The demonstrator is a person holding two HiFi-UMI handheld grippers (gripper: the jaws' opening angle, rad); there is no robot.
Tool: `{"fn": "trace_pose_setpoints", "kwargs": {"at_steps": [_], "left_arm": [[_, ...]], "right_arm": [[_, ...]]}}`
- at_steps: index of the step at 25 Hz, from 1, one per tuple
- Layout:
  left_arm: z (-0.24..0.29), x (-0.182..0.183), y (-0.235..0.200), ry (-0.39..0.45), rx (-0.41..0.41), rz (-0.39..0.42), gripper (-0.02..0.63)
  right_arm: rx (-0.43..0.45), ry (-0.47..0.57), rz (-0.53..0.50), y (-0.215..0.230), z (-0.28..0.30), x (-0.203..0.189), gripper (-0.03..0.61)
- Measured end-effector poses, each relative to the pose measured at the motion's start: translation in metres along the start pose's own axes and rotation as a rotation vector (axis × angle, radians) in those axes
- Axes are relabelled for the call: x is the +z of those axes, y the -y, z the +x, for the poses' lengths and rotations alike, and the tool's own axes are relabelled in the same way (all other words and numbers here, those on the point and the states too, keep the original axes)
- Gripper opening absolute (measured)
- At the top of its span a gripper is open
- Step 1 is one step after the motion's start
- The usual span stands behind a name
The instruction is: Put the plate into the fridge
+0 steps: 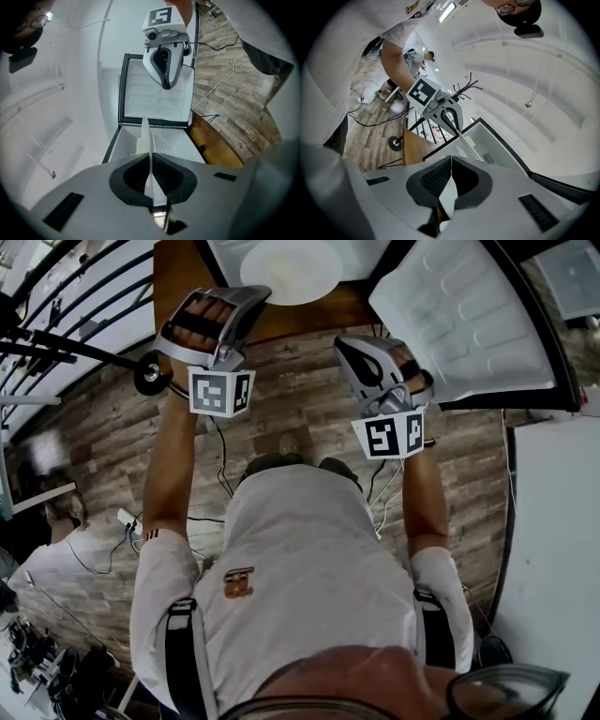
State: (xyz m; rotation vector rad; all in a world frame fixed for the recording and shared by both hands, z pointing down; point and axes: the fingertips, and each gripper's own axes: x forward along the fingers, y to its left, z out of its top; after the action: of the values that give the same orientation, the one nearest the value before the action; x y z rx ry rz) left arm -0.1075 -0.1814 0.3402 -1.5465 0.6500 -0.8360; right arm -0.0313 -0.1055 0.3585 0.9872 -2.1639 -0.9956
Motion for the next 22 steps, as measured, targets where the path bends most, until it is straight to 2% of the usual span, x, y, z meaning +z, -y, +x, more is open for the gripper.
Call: {"fn": "trace_pose_setpoints", "kwargs": {"at_steps": [9, 22], "left_arm": [[0.034, -0.027, 0.002, 0.012, -0.014, 0.010, 0.029], [0.072, -0.034, 0.007, 0.000, -0.044, -0.006, 0.029]], "right_arm": [[-0.018, -0.009, 0.009, 0.012, 0.039, -0.011, 0.034], [-0.002, 0.005, 0.014, 0.027, 0.062, -0.025, 0.032]]}}
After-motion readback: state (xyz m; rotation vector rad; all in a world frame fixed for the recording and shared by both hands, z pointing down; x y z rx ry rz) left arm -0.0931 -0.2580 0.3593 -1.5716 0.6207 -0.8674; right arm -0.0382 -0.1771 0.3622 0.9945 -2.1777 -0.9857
